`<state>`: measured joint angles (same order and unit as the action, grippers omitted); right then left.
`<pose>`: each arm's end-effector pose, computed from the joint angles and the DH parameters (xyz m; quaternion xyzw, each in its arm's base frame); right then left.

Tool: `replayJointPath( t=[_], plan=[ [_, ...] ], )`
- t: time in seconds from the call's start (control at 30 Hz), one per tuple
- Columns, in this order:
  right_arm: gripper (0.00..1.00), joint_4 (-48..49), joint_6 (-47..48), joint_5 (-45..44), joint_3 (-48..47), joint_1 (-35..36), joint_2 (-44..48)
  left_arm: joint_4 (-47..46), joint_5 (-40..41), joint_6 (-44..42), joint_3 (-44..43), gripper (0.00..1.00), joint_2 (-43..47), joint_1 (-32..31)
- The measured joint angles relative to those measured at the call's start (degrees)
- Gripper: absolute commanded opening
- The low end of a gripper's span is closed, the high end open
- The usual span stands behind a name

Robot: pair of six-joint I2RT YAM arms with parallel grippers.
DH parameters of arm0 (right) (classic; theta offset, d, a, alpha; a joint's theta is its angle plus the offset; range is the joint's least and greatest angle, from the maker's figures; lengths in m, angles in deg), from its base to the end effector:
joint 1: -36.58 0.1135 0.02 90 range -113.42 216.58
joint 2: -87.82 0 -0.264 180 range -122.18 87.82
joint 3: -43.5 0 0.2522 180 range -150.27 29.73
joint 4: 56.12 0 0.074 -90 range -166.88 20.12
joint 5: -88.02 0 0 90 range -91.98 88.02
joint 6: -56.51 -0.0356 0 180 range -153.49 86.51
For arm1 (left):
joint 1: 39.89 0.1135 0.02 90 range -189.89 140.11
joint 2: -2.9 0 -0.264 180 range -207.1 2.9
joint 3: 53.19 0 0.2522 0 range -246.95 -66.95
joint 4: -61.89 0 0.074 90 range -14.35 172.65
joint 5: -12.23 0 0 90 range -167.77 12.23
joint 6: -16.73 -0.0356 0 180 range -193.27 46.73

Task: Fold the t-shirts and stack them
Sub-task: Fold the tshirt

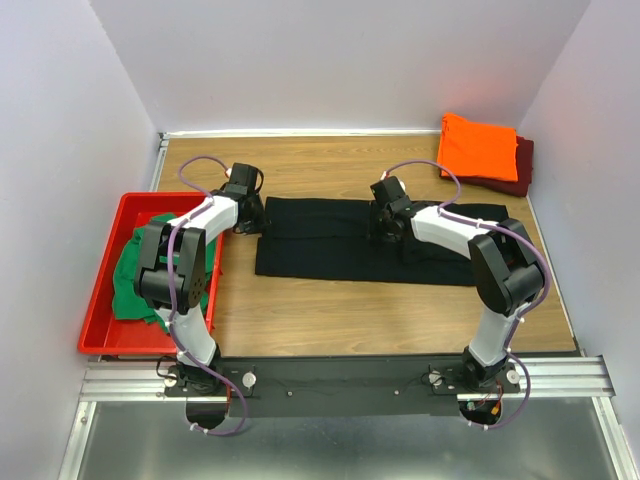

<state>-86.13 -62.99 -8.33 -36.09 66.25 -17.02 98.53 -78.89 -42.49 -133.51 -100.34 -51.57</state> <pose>0.3304 0.1837 0.1712 0.0151 0.9530 0.1012 0.2853 0.3605 -0.0752 0.1778 -0.1576 0.9519 -0.1039 0.2413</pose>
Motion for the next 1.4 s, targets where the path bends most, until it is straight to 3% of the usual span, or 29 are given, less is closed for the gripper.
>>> replayJointPath(
  t=[1.0,1.1,1.13,1.2,1.4],
  plan=[
    [0.43,0.1,0.0,-3.2,4.1,-0.7,5.2,2.4,0.5,-1.5,-3.8,0.0,1.0,3.1],
    [0.49,0.0,0.0,-3.3,4.6,-0.9,6.8,2.3,0.2,-1.8,-3.1,0.18,1.0,3.1],
    [0.52,0.0,-0.1,-3.5,4.7,-1.0,7.4,2.3,0.0,-1.9,-2.8,0.31,1.0,3.1],
    [0.6,-0.2,-0.4,-3.9,5.0,-1.3,9.1,2.4,-0.1,-2.7,-2.4,0.45,1.0,3.1],
    [0.64,-1.0,-1.6,-5.9,6.6,-4.4,16.2,4.0,2.5,-3.4,-3.0,0.46,3.5,2.9]
  ],
)
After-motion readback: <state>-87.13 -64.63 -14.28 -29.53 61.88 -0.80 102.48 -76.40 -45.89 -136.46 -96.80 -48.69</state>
